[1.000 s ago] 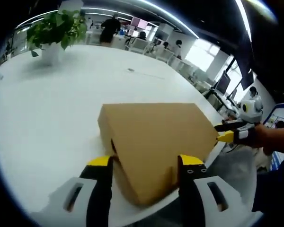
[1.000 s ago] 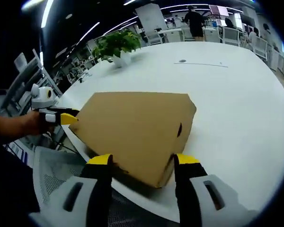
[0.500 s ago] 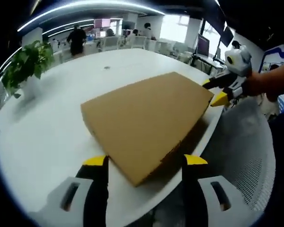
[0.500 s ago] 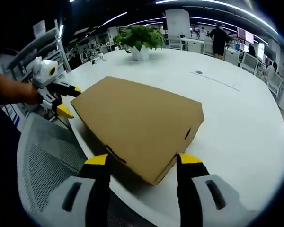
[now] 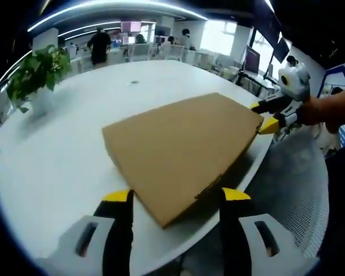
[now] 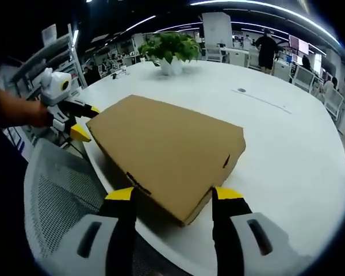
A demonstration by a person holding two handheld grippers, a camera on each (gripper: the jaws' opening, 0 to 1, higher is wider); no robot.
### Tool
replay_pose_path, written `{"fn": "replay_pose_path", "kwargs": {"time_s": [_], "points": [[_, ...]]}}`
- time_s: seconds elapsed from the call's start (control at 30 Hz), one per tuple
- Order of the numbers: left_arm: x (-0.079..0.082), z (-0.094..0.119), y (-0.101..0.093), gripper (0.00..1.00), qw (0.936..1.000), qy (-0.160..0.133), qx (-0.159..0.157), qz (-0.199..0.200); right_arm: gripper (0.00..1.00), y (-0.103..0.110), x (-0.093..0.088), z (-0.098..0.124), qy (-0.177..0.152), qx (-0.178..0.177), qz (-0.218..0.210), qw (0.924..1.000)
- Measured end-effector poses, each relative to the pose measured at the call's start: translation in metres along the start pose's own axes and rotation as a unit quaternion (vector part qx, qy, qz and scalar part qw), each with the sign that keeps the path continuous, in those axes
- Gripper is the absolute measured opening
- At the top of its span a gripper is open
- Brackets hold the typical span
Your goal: Operate the shoe box by opening the lid, removing the specified soft item, and placing it in the target area until the item is outside and the box remains undamaged.
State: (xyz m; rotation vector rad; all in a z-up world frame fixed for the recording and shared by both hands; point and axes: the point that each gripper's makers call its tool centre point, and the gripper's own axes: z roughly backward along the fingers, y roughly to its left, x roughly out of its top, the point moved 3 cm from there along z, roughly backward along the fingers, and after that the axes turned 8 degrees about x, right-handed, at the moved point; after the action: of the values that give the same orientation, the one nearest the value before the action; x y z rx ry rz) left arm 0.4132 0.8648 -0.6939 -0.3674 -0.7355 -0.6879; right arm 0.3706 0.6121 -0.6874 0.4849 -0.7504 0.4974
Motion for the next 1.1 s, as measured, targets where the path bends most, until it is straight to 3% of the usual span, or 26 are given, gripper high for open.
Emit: {"fn": "replay_pose_path", "kwargs": {"time_s": [0.73, 1.1], "points": [[0.038, 0.028, 0.0, 0.61, 0.9966, -0.057, 0.003, 0.06, 0.52, 0.009, 0.036, 0.024, -0.045, -0.003, 0.031, 0.9985], [0.059, 0.037, 0.003, 0.62, 0.9942, -0.085, 0.011, 0.064, 0.45, 0.002, 0.055, 0.034, -0.067, -0.026, 0.064, 0.9954]]}}
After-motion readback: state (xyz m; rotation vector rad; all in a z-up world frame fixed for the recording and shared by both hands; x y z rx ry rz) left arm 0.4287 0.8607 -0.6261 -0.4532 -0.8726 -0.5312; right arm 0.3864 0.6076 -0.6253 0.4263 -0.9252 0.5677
